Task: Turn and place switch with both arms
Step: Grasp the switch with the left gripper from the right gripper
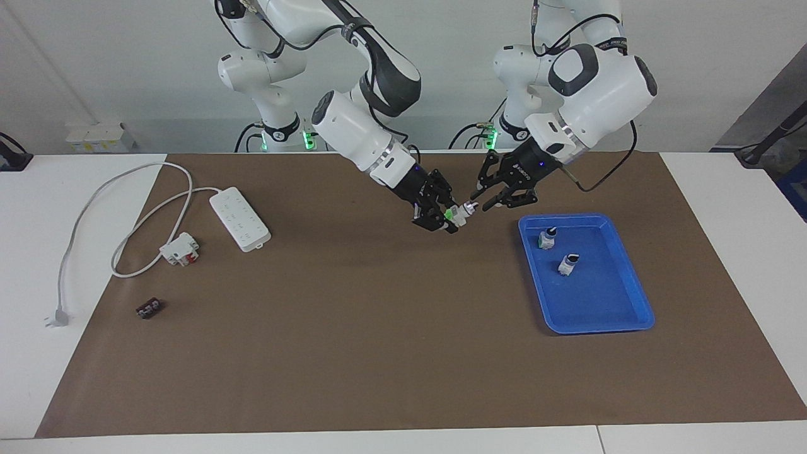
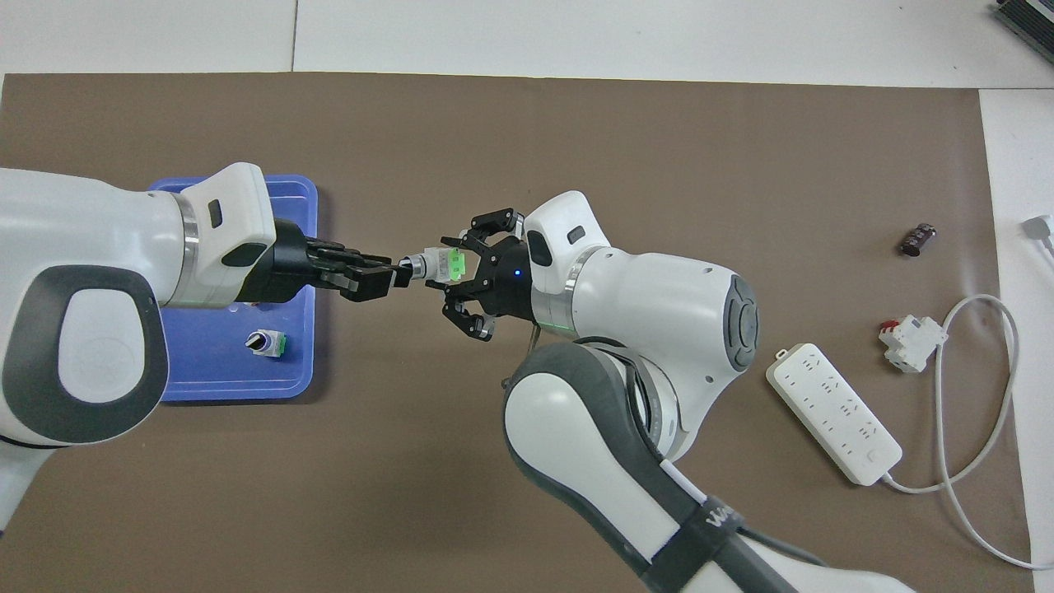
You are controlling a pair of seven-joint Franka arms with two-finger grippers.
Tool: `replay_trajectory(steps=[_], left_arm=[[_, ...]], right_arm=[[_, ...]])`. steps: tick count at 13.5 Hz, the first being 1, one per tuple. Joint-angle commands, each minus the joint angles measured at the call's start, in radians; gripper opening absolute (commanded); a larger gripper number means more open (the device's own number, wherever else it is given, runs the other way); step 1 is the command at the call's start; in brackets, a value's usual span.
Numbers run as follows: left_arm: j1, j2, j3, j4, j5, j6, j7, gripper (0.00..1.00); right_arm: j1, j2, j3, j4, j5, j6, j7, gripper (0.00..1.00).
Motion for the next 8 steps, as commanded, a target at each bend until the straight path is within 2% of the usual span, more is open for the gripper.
replay_trajectory(steps=[1, 6, 8], left_arm=[[-0.015, 0.025, 0.012, 0.013, -0.033, 0.014, 0.023, 0.35], [-0.009, 0.023, 0.012, 0.019, -0.038, 0.007, 0.025, 0.31], [-0.009, 0.017, 0.012, 0.016, -0.038, 0.004, 0.025, 0.26]], right_arm=[[0.002, 0.003, 0.006, 0.001, 0.026, 0.019, 0.013, 0.0], [0.005, 0.003, 0.006, 0.001, 0.026, 0.021, 0.013, 0.0], [0.005, 0.003, 0.004, 0.001, 0.028, 0.021, 0.013, 0.0]])
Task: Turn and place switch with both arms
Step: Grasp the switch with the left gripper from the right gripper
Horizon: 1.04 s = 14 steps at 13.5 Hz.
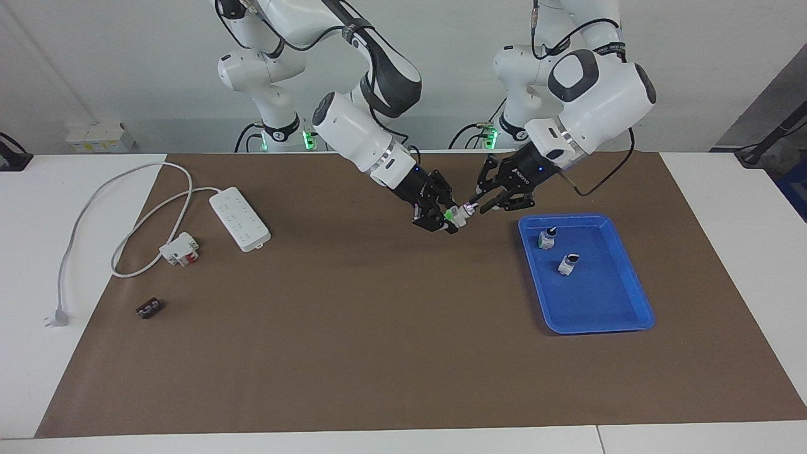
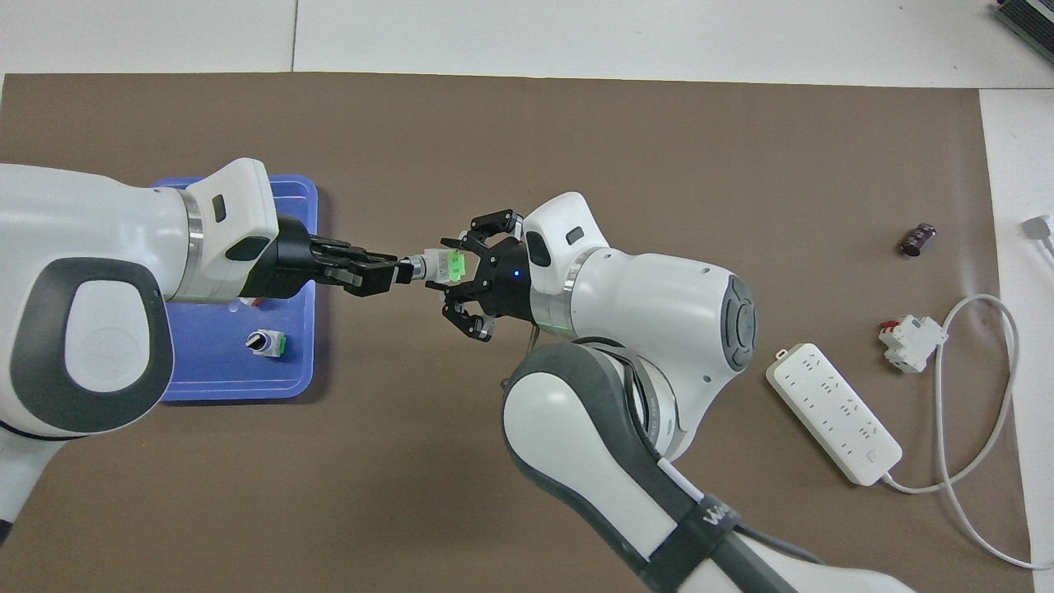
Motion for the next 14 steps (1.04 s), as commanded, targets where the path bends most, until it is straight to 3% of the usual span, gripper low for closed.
replay_trajectory(steps=[1, 3, 9, 14], left_arm=[[-0.009, 0.0, 0.01, 0.007, -0.02, -0.005, 0.018, 0.26], [-0.005, -0.009, 0.01, 0.004, -0.031, -0.05, 0.016, 0.0], [0.003, -0.049, 0.018, -0.016, -0.037, -0.101, -0.038, 0.0], [-0.005, -0.07, 0.018, -0.013, -0.037, -0.163, -0.39, 0.0]], right_arm=[[0.004, -0.001, 0.006, 0.002, 0.028, 0.019, 0.013, 0.0], [0.004, 0.001, 0.006, 0.003, 0.028, 0.019, 0.019, 0.0], [0.007, 0.001, 0.004, 0.005, 0.034, 0.021, 0.025, 0.0], [0.007, 0.001, 0.004, 0.005, 0.034, 0.021, 0.025, 0.0]])
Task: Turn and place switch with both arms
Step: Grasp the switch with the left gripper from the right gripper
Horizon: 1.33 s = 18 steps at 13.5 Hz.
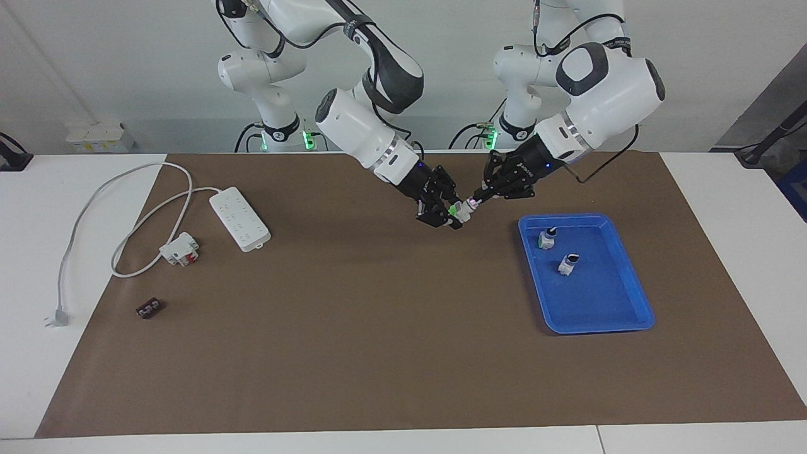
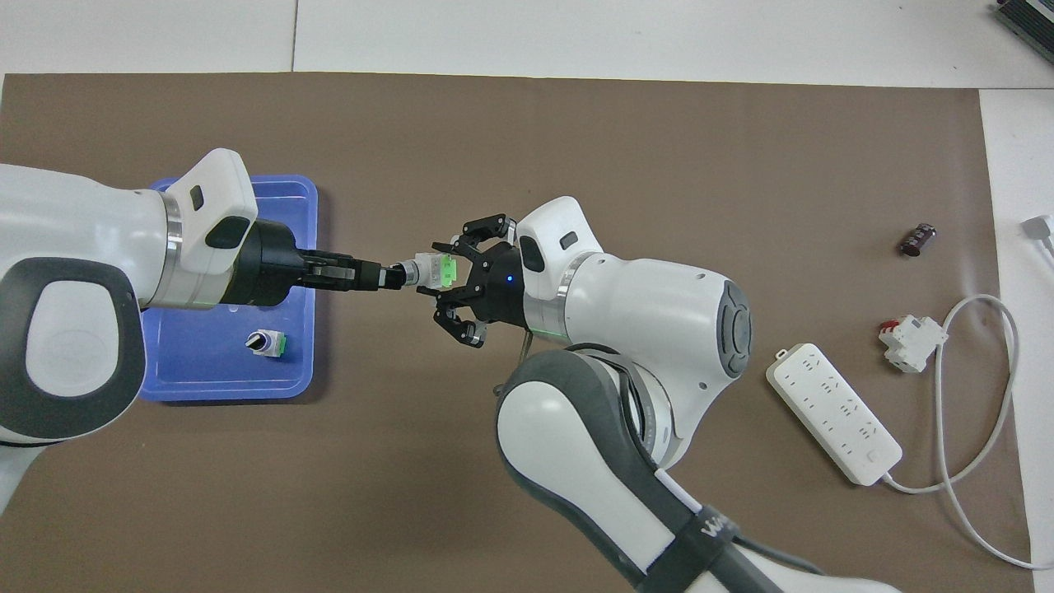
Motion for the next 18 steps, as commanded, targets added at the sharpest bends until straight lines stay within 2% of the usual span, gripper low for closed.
replay_trajectory(steps=[1, 7, 13, 18], left_arm=[[-0.009, -0.048, -0.005, -0.013, -0.021, -0.082, -0.198, 0.0], [-0.018, -0.061, -0.01, -0.005, -0.021, -0.117, -0.635, 0.0], [-0.017, -0.059, -0.011, -0.004, -0.025, -0.105, -0.85, 0.0], [-0.017, -0.056, -0.01, 0.003, -0.045, -0.086, -1.14, 0.0]], right_arm=[[-0.006, 0.009, 0.001, 0.005, 0.02, 0.023, 0.015, 0.0], [-0.006, 0.009, 0.001, 0.005, 0.02, 0.023, 0.015, 0.0], [-0.006, 0.008, 0.001, 0.005, 0.02, 0.023, 0.015, 0.0], [-0.006, 0.009, 0.001, 0.005, 0.02, 0.023, 0.015, 0.0]])
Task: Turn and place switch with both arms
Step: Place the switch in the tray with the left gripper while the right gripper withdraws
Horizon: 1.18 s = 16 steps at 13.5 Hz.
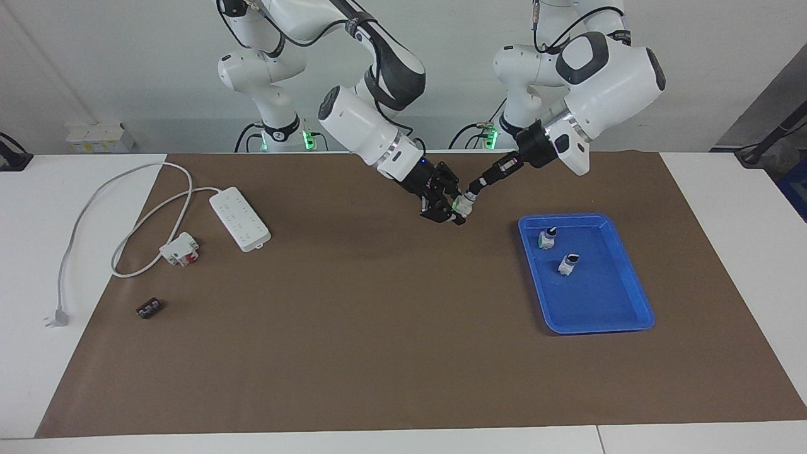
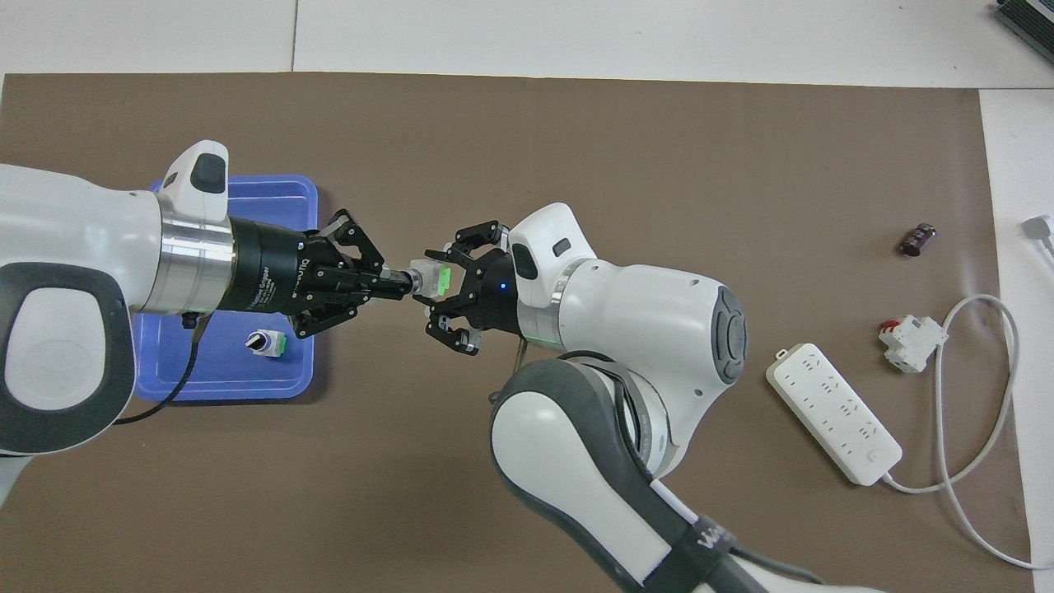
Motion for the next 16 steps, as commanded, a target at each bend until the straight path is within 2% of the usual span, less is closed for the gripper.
replay_trajectory(steps=[1, 7, 16], left_arm=[[-0.015, -0.041, 0.001, -0.014, -0.043, -0.056, -0.213, 0.0], [-0.014, -0.033, 0.005, -0.002, -0.04, -0.018, -0.472, 0.0], [-0.003, -0.033, 0.005, -0.004, -0.039, -0.005, -0.515, 0.0]], right_arm=[[-0.01, 0.017, -0.003, 0.01, 0.018, 0.027, 0.015, 0.0], [-0.01, 0.017, -0.002, 0.01, 0.018, 0.027, 0.015, 0.0], [-0.01, 0.017, -0.002, 0.009, 0.018, 0.027, 0.017, 0.0]])
